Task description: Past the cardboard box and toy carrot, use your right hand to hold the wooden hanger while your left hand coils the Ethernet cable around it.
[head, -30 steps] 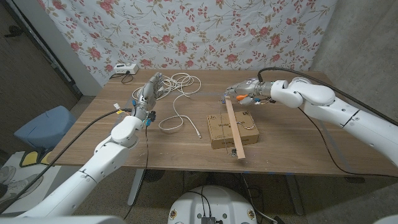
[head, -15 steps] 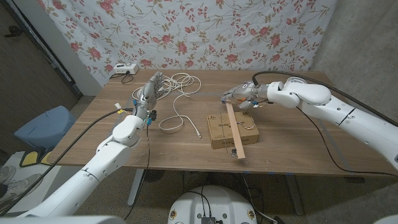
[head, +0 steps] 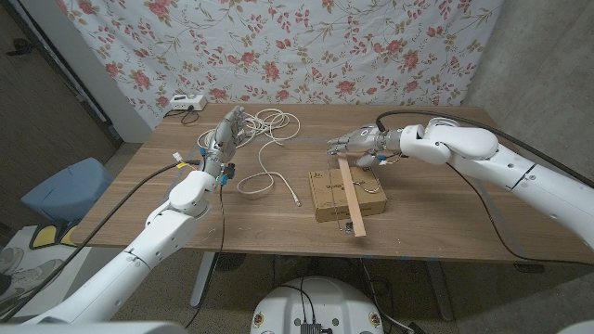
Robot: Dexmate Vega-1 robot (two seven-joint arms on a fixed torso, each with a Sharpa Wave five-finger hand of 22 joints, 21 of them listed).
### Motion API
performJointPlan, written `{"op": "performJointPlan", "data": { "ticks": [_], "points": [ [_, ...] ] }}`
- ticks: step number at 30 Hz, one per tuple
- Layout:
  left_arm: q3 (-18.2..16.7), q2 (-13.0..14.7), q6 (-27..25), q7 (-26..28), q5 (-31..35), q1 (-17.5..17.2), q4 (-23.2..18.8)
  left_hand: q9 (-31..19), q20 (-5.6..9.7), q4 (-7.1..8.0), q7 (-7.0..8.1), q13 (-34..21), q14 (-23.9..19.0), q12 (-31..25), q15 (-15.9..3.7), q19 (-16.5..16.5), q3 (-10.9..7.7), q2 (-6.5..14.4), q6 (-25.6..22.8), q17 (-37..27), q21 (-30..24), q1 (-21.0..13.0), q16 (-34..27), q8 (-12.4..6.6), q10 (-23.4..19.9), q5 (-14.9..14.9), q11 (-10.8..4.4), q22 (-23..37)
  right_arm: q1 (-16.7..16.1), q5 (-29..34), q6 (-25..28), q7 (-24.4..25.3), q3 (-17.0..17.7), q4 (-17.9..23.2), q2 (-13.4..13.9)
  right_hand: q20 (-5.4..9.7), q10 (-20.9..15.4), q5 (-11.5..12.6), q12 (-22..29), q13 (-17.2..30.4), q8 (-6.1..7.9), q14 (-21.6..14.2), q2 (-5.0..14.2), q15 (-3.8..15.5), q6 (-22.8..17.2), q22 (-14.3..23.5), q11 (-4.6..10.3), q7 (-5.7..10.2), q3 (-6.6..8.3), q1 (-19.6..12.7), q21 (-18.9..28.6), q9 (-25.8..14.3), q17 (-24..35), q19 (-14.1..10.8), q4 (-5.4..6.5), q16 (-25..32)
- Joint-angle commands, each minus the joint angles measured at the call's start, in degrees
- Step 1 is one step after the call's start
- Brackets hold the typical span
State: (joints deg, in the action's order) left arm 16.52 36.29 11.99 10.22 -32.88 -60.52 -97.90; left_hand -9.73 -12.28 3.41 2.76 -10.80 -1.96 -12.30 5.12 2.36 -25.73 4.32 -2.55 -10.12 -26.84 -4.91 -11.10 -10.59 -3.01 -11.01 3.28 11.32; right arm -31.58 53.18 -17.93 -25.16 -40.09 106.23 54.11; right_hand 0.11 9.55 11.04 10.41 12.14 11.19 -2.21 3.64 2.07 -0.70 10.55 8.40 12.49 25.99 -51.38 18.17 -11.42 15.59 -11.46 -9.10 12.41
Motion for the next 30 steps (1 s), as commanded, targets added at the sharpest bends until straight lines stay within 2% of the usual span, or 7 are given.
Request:
{"op": "performJointPlan", "data": {
  "ticks": [1,5,12,17,20,26,30],
  "points": [
    [-0.4,0.0,0.9,0.6,-0.1,-1.6,-1.2,-0.2,0.01,0.1,0.2,-0.1,-0.3,0.2,0.19,-0.5,-0.03,0.0,-0.5,-0.2,0.2,0.3,0.1,0.16,0.1,-0.4,0.04,0.2,-1.0,0.6,-2.1,-1.9,0.7,1.1,0.7,0.81,0.8,0.6,0.6,0.0,0.98,0.0,0.68,4.59,-1.8,0.1,0.76,0.26,-0.56,-0.6,-0.5,-0.5,0.2,-0.2,0.22,0.5],
    [-0.7,0.2,1.0,1.2,0.2,-2.5,-2.1,-0.2,0.01,0.09,0.23,-0.1,-0.3,0.2,0.2,-0.5,-0.01,0.0,-0.5,-0.2,0.2,0.3,0.1,0.16,0.2,-0.4,0.1,0.2,-0.6,2.4,-1.8,-3.0,0.0,0.8,-0.2,0.73,1.3,0.7,0.7,0.0,1.68,1.2,2.12,4.3,-3.8,0.1,0.76,0.27,-0.75,-1.3,-1.2,-0.6,0.3,1.0,0.4,0.3],
    [-1.2,0.4,0.9,1.9,0.2,-3.6,-3.1,-0.2,0.01,0.08,0.3,-0.1,-0.3,0.3,0.06,-0.5,0.05,-0.1,-0.5,-0.2,0.3,0.4,0.1,0.17,0.3,-0.4,0.08,0.2,-0.9,7.7,0.5,3.5,0.0,-1.1,-1.6,0.96,-0.2,0.6,1.4,-0.1,1.94,1.4,2.64,4.96,-5.1,0.2,1.47,0.28,-1.59,-1.0,-1.5,-0.6,0.5,1.5,0.81,0.5],
    [-1.3,0.2,1.0,2.2,0.3,-3.7,-3.2,-0.2,0.0,0.09,0.25,-0.1,-0.3,0.3,0.1,-0.4,0.1,-0.2,-0.5,-0.2,0.4,0.4,0.1,0.18,0.3,-0.4,0.02,0.2,-0.9,11.4,2.0,9.8,-0.1,-2.0,-1.8,2.1,-1.8,0.6,2.0,-0.2,2.19,1.0,4.04,5.91,-6.5,0.2,2.25,0.3,-1.86,-1.4,-1.7,-0.5,0.7,1.5,0.92,1.0],
    [-1.2,0.1,1.2,2.1,0.4,-3.7,-3.1,-0.2,0.0,0.09,0.31,-0.1,-0.3,0.4,0.04,-0.4,0.15,-0.3,-0.4,-0.2,0.4,0.5,0.1,0.2,0.4,-0.4,0.22,0.2,0.2,12.4,1.3,10.9,-0.9,-2.9,-2.2,2.77,-2.1,0.6,2.0,-0.2,2.37,2.1,4.35,6.17,-7.5,0.2,2.35,0.3,-2.09,-2.1,-2.3,-0.5,0.7,2.7,0.57,0.7],
    [-1.3,-0.2,1.1,2.4,0.2,-3.7,-3.1,-0.2,0.0,0.11,0.25,-0.1,-0.4,0.4,0.01,-0.5,0.22,-0.4,-0.4,-0.2,0.5,0.6,0.1,0.2,0.4,-0.4,0.04,0.2,3.6,10.8,-2.0,6.2,-3.0,-5.8,-3.2,2.97,-2.1,0.7,1.8,-0.3,2.83,3.7,4.0,5.95,-9.7,0.2,2.43,0.26,-2.94,-2.7,-3.0,-0.5,0.5,4.1,0.23,0.2],
    [-1.5,-0.5,1.1,2.5,-0.2,-3.8,-2.9,-0.2,0.01,0.12,0.21,-0.1,-0.5,0.4,-0.04,-0.5,0.25,-0.4,-0.4,-0.2,0.5,0.6,0.1,0.19,0.4,-0.4,-0.08,0.2,4.9,9.0,-3.8,3.5,-3.8,-7.2,-3.3,2.6,-3.8,0.9,2.2,-0.3,4.21,2.8,3.41,6.17,-15.0,0.2,2.65,0.26,-4.66,-2.9,-2.7,-0.6,0.3,2.4,0.35,0.9]
  ]
}}
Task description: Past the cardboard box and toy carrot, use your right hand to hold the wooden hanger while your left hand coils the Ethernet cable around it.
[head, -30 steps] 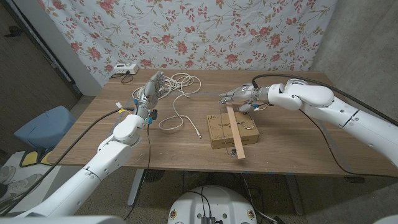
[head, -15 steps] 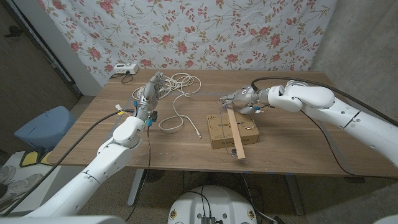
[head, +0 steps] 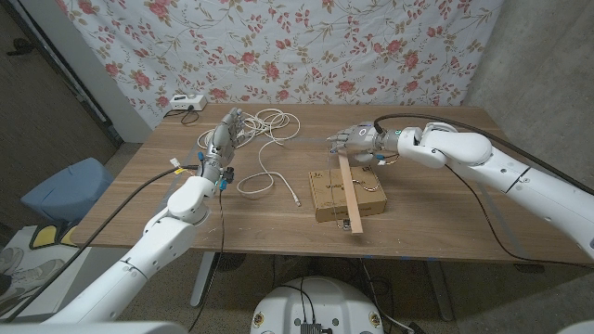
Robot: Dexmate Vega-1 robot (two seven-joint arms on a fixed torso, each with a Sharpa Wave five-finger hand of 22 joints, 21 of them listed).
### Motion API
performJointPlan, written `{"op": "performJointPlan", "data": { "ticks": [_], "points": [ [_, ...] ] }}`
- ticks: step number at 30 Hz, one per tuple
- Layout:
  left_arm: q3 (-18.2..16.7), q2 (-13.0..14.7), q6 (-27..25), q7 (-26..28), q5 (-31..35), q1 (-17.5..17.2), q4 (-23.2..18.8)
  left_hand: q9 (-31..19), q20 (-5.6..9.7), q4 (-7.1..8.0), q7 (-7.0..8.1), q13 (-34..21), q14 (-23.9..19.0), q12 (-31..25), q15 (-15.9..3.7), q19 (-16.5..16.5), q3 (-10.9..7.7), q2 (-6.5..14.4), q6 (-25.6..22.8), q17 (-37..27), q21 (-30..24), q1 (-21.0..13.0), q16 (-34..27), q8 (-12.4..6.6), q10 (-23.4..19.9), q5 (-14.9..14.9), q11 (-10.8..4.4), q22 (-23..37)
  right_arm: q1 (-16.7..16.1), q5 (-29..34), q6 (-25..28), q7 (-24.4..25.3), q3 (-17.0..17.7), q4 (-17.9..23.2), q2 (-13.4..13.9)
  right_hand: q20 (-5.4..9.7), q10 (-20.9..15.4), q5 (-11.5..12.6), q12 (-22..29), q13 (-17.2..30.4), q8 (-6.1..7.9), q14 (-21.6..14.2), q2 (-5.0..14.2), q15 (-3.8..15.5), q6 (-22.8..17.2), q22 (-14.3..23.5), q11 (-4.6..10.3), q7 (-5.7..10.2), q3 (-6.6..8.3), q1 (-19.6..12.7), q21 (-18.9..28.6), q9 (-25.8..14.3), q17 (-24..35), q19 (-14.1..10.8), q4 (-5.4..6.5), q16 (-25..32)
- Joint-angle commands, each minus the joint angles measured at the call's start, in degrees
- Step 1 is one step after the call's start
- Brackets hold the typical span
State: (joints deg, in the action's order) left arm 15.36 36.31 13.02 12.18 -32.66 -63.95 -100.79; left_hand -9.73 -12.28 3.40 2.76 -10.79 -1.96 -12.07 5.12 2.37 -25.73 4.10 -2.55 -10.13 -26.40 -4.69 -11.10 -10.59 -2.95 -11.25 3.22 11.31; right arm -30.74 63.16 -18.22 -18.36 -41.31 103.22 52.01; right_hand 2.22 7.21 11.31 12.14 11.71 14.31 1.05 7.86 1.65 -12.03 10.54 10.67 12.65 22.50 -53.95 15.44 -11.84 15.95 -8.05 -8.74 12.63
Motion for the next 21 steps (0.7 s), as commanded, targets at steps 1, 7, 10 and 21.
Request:
{"op": "performJointPlan", "data": {
  "ticks": [1,7,10,21],
  "points": [
    [-0.3,-0.6,0.0,0.5,-0.5,-0.3,0.0,-0.2,0.0,0.12,0.22,-0.1,-0.5,0.2,-0.04,-0.5,0.26,-0.2,-0.4,-0.2,0.0,0.4,0.1,0.19,0.4,-0.2,0.04,0.2,4.2,-1.0,-3.5,-4.0,-2.7,-4.2,-1.3,0.53,-2.0,0.7,0.7,0.1,1.17,-0.7,-0.9,6.75,-4.2,0.2,0.47,0.1,-1.39,-0.4,0.1,-0.2,-0.1,-1.3,-0.02,0.8],
    [0.2,-0.8,0.0,-0.1,-0.4,0.7,0.7,-0.2,0.01,0.13,0.23,-0.1,-0.5,0.2,-0.08,-0.6,0.31,-0.2,-0.3,-0.2,0.1,0.5,0.1,0.22,0.4,-0.2,0.07,0.2,4.8,-1.3,-2.2,-7.7,-3.3,-4.6,-1.6,-0.5,-4.3,1.0,1.0,0.0,1.7,-3.2,-2.65,6.73,-8.5,0.2,0.14,0.1,-4.3,1.0,0.6,0.0,-0.2,-3.8,0.72,2.1],
    [0.4,-0.9,-0.1,-0.3,-0.3,1.1,1.0,-0.2,0.01,0.12,0.27,-0.1,-0.6,0.2,-0.11,-0.6,0.33,-0.3,-0.4,-0.1,0.1,0.5,0.1,0.2,0.3,-0.2,0.09,0.2,4.5,-1.6,-0.9,-8.7,-3.1,-4.5,-1.6,-1.7,-6.1,1.4,1.2,-0.1,1.87,-4.9,-4.25,6.59,-11.3,0.2,-0.28,0.05,-6.66,3.0,0.9,0.1,-0.1,-5.5,1.56,2.8],
    [0.5,-0.7,-0.6,-0.4,-0.4,1.5,1.0,-0.2,0.0,0.09,0.35,-0.1,-0.6,0.2,-0.12,-0.7,0.38,-0.3,-0.3,-0.1,0.2,0.6,0.1,0.21,0.4,-0.3,-0.15,0.2,3.9,-3.9,1.6,-11.1,-3.7,-6.1,-2.2,-3.96,-10.2,3.3,1.3,-0.1,-0.76,-14.6,-7.97,5.89,-12.3,0.3,-1.47,0.07,-13.0,9.5,3.5,0.5,0.5,-14.5,4.0,6.6]
  ]
}}
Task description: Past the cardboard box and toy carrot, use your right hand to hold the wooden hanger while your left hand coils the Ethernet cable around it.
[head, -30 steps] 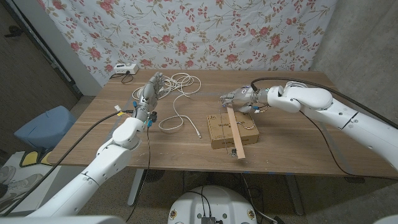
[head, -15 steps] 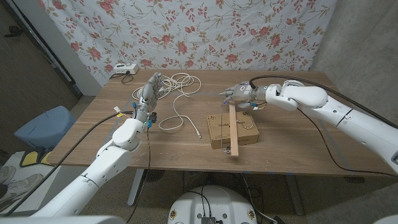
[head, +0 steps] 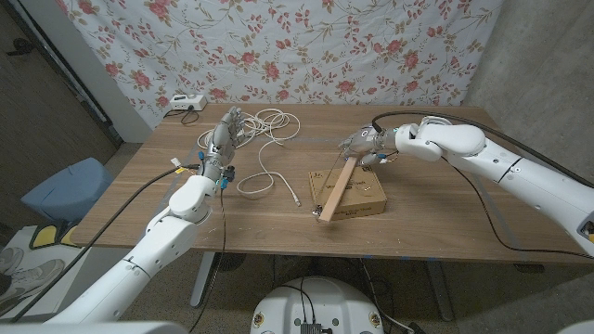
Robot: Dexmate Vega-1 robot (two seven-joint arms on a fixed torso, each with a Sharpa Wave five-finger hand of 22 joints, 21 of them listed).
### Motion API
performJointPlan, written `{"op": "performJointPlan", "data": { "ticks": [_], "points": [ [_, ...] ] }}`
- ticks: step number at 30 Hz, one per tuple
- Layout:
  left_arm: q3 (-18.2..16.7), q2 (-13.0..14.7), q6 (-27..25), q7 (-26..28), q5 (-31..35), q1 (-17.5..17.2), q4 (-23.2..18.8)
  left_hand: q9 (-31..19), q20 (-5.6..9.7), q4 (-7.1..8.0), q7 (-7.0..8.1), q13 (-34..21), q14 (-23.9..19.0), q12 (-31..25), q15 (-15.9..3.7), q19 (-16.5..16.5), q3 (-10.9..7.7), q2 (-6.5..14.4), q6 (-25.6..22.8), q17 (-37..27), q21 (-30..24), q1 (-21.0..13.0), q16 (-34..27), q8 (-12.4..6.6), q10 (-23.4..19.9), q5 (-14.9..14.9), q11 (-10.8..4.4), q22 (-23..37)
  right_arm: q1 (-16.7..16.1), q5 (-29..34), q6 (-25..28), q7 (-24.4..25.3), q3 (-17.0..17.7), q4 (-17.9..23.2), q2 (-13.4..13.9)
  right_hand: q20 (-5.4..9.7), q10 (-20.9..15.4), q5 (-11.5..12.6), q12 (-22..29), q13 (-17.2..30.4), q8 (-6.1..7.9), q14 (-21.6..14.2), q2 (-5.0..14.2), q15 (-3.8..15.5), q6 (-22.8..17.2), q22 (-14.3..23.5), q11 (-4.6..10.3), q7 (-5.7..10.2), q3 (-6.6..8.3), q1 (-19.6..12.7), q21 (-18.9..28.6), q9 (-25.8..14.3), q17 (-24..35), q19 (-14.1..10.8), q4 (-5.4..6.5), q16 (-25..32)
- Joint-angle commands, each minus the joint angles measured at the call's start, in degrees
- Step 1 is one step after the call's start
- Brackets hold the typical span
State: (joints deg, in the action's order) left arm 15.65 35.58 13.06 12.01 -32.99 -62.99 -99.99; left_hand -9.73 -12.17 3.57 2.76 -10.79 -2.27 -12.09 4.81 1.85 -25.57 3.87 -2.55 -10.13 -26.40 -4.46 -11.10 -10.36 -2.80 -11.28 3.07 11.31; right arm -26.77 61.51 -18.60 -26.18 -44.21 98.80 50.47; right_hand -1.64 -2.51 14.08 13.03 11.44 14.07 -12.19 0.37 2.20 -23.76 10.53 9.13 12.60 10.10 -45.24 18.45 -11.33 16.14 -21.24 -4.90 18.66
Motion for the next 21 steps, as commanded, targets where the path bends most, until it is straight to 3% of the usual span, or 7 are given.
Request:
{"op": "performJointPlan", "data": {
  "ticks": [1,5,10,14,16,18,21],
  "points": [
    [0.2,0.0,-0.6,-0.1,0.0,0.5,0.1,-0.2,-0.1,-0.08,0.38,-0.1,-0.3,0.2,0.18,-0.1,0.22,-0.1,-0.3,-0.1,0.2,0.3,0.1,-0.01,0.2,-0.2,0.1,0.2,-0.1,-3.0,2.0,-3.6,-0.8,-2.0,-0.8,-0.3,-0.6,0.6,0.4,0.2,-0.63,-1.8,-0.49,5.32,-0.4,0.3,-0.05,0.12,-0.68,0.8,0.6,-0.1,0.3,-1.9,0.16,0.7],
    [0.1,0.1,-0.7,0.1,0.0,0.5,0.1,-0.2,-0.11,-0.1,0.41,-0.1,-0.4,0.2,0.22,-0.1,0.24,-0.1,-0.3,-0.1,0.2,0.3,0.1,-0.01,0.1,-0.2,0.1,0.2,-0.3,-6.6,2.5,-5.0,-0.8,-3.9,-1.5,-0.66,-2.3,1.2,0.8,0.2,-0.63,-4.3,-0.23,5.72,-1.6,0.3,0.0,0.09,-0.85,0.4,1.4,-0.1,0.2,-4.3,-0.05,1.4],
    [0.1,0.0,-0.8,-0.2,-0.3,0.8,0.3,-0.2,-0.1,-0.11,0.46,-0.1,-0.5,0.2,0.27,-0.1,0.25,-0.2,-0.3,-0.1,0.3,0.4,0.1,-0.01,0.1,-0.2,0.03,0.2,-0.6,-11.4,3.1,-5.4,-0.7,-6.2,-2.2,2.04,-13.6,2.5,4.0,0.4,0.98,-13.3,3.12,8.29,-9.5,0.7,-1.35,-0.39,-0.14,-3.1,3.1,0.0,1.5,-8.6,-1.28,5.4],
    [0.3,0.0,-1.0,-0.6,-0.5,1.3,0.8,-0.2,-0.1,-0.12,0.43,-0.1,-0.5,0.2,0.29,-0.2,0.26,-0.2,-0.2,-0.1,0.3,0.4,0.1,0.0,0.1,-0.3,0.03,0.2,-1.2,-14.5,4.5,-5.6,-0.4,-6.9,-2.4,3.71,-21.3,2.6,5.7,0.5,3.18,-18.1,5.7,9.05,-18.8,1.2,-2.57,-4.27,0.38,-4.4,4.6,0.2,2.1,-10.8,-1.38,6.9],
    [0.4,0.0,-1.2,-0.8,-0.5,1.6,1.0,-0.2,-0.1,-0.12,0.41,-0.1,-0.6,0.2,0.24,-0.2,0.26,-0.2,-0.2,-0.1,0.3,0.4,0.1,-0.01,0.1,-0.3,0.07,0.2,-1.3,-16.2,5.0,-5.8,-0.2,-7.2,-2.4,4.68,-25.7,2.3,6.7,0.5,4.22,-20.3,7.06,9.32,-23.4,1.4,-2.32,-6.21,0.63,-4.7,5.4,0.3,2.3,-11.7,-1.15,7.3],
    [0.5,0.0,-1.3,-1.0,-0.6,1.9,1.2,-0.2,-0.09,-0.13,0.41,-0.1,-0.6,0.2,0.28,-0.2,0.26,-0.1,-0.3,-0.1,0.3,0.4,0.1,-0.02,0.1,-0.3,0.1,0.2,-1.7,-18.0,5.6,-5.3,0.2,-7.4,-2.4,5.11,-27.9,2.3,7.0,0.5,4.31,-22.1,8.88,9.5,-24.9,1.5,-2.67,-7.46,1.41,-5.2,6.0,0.4,2.4,-12.1,-0.87,7.8],
    [0.7,0.1,-1.6,-1.3,-0.7,2.2,1.5,-0.2,-0.09,-0.13,0.35,-0.1,-0.6,0.2,0.32,-0.2,0.26,-0.1,-0.2,-0.1,0.3,0.4,0.1,-0.01,0.0,-0.3,0.16,0.2,-2.4,-19.8,7.4,-4.2,1.0,-6.8,-2.3,6.21,-32.8,2.1,7.9,0.6,4.1,-25.0,11.31,9.57,-26.8,1.9,-4.35,-8.49,3.23,-5.1,7.1,0.5,2.9,-12.5,0.91,8.5]
  ]
}}
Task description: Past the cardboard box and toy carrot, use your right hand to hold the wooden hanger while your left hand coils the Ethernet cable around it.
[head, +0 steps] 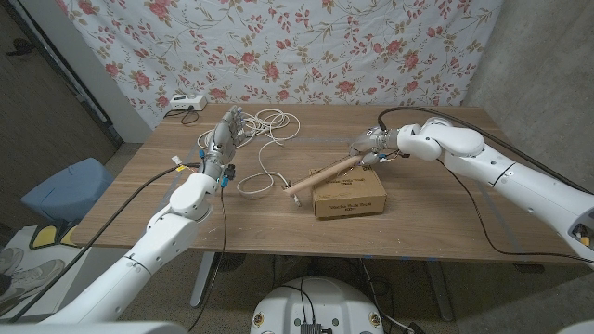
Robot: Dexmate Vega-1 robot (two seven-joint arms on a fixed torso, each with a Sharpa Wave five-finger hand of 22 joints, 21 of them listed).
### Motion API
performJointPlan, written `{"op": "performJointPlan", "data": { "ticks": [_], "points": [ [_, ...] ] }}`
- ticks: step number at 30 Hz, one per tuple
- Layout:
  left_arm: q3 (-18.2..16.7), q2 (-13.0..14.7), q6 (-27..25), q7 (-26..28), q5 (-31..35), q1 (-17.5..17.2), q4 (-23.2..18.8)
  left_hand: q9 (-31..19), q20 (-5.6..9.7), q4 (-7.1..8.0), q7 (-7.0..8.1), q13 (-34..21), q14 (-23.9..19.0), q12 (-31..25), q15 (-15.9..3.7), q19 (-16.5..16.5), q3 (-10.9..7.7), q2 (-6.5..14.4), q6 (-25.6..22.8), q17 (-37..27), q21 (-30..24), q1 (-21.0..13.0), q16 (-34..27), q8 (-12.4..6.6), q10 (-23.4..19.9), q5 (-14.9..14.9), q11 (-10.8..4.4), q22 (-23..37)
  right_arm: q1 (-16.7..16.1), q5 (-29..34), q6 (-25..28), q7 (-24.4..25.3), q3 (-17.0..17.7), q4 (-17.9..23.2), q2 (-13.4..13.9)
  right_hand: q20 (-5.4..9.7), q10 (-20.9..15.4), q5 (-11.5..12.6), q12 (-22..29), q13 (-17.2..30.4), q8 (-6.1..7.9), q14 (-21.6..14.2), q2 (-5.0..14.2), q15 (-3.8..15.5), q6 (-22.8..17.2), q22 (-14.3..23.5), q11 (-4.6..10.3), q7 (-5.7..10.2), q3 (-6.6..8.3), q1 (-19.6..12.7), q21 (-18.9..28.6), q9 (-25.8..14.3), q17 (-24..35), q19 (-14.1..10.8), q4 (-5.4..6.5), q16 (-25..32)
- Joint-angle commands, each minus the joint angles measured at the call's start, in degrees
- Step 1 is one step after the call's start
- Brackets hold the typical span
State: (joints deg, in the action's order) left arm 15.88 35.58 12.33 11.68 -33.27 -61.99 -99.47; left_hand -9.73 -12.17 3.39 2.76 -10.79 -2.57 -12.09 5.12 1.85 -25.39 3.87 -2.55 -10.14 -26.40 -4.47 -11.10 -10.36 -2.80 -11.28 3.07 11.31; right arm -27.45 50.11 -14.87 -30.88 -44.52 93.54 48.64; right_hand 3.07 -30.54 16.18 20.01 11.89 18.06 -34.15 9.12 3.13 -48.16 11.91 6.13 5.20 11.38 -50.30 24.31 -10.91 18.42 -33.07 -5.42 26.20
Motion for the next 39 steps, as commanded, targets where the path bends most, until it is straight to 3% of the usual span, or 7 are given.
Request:
{"op": "performJointPlan", "data": {
  "ticks": [1,11,20,22,29,36,39],
  "points": [
    [0.5,0.1,-0.9,-1.2,-0.5,1.4,1.1,-0.2,-0.09,0.05,0.37,-0.1,-0.3,0.1,0.01,-0.2,0.09,-0.1,-0.2,-0.1,0.3,0.4,0.1,-0.01,0.0,-0.3,0.26,0.2,-2.0,-9.2,4.3,0.8,1.7,-1.5,-0.5,1.77,-5.9,0.0,1.1,0.2,-0.18,-4.3,2.92,8.67,-2.5,0.7,-1.58,-1.02,2.76,0.1,1.6,0.0,0.9,-0.7,2.41,1.4],
    [0.7,0.6,-1.3,-1.5,-0.4,1.8,1.0,-0.2,-0.09,0.03,0.44,-0.1,-0.4,0.1,-0.02,-0.3,0.07,-0.1,-0.3,-0.1,0.4,0.4,0.1,-0.04,0.0,-0.3,-0.07,0.2,-4.5,-17.4,11.1,6.1,5.9,0.3,-0.3,2.66,-14.6,0.1,3.7,2.8,-0.1,-13.7,2.5,8.39,-4.7,2.2,-2.47,-1.61,6.99,0.8,5.4,-1.1,6.2,-0.8,7.96,6.5],
    [0.5,1.7,-2.4,-1.2,0.2,2.0,0.1,-0.2,-0.09,-0.05,0.53,-0.1,-0.4,0.1,-0.07,-0.3,-0.01,0.0,-0.2,-0.1,0.5,0.3,0.1,-0.04,-0.1,-0.3,0.09,0.2,-6.8,-22.3,13.0,13.5,8.6,1.5,0.6,2.94,-22.2,0.5,10.3,8.7,1.65,-18.9,2.05,8.01,-4.6,5.3,-4.53,-2.92,6.92,2.2,10.4,-4.9,17.9,-0.7,11.55,14.8],
    [0.6,2.1,-2.9,-1.0,0.7,2.2,-0.2,-0.2,-0.08,-0.1,0.56,-0.1,-0.4,0.2,-0.1,-0.4,-0.05,0.1,-0.1,-0.1,0.5,0.3,0.2,-0.01,-0.1,-0.3,-0.1,0.2,-7.1,-22.6,13.7,14.6,8.9,2.2,0.9,2.72,-23.3,0.9,14.0,13.3,2.48,-18.9,2.17,7.79,-4.9,6.3,-5.49,-3.51,6.41,2.4,12.5,-6.9,25.3,-0.2,11.9,19.3],
    [0.7,4.0,-5.2,-0.3,2.4,2.3,-1.7,-0.2,-0.09,-0.58,0.84,-0.1,-0.1,0.3,-0.33,-0.2,-0.22,0.0,0.5,0.0,0.7,-0.2,0.3,0.14,0.2,-0.3,0.0,0.1,-7.2,-23.3,17.9,13.2,9.2,5.6,2.4,2.35,-22.3,2.1,30.4,37.4,5.32,-17.3,2.35,8.56,-4.7,9.4,-2.76,-3.92,7.64,2.0,20.9,-14.1,51.4,0.8,13.25,33.1],
    [-0.1,7.5,-9.2,1.3,4.4,0.7,-5.3,-0.2,-0.07,-2.23,0.95,-0.1,-0.6,0.4,-0.77,0.1,-0.61,-0.7,0.9,0.0,1.2,-1.9,0.2,0.01,0.6,-0.2,-0.39,0.0,-7.1,-26.5,21.1,10.2,9.8,7.8,3.5,1.73,-24.5,2.4,38.3,49.5,7.76,-19.5,2.58,8.71,-3.9,10.4,-2.53,-5.24,8.89,2.7,26.1,-17.7,52.7,-1.0,14.25,39.8],
    [-0.8,8.3,-9.8,1.7,4.3,-0.3,-6.4,-0.2,-0.06,-2.73,0.87,-0.2,-0.6,0.4,-0.82,0.1,-0.75,-0.8,1.1,0.0,1.2,-2.4,0.2,0.0,0.7,-0.2,-0.38,0.0,-6.8,-30.4,20.5,8.1,10.2,6.9,3.6,0.72,-24.8,2.5,42.3,56.9,10.49,-19.7,2.62,8.39,-3.6,11.5,-2.84,-5.86,9.6,5.1,29.4,-20.7,52.8,-0.8,15.23,43.6]
  ]
}}
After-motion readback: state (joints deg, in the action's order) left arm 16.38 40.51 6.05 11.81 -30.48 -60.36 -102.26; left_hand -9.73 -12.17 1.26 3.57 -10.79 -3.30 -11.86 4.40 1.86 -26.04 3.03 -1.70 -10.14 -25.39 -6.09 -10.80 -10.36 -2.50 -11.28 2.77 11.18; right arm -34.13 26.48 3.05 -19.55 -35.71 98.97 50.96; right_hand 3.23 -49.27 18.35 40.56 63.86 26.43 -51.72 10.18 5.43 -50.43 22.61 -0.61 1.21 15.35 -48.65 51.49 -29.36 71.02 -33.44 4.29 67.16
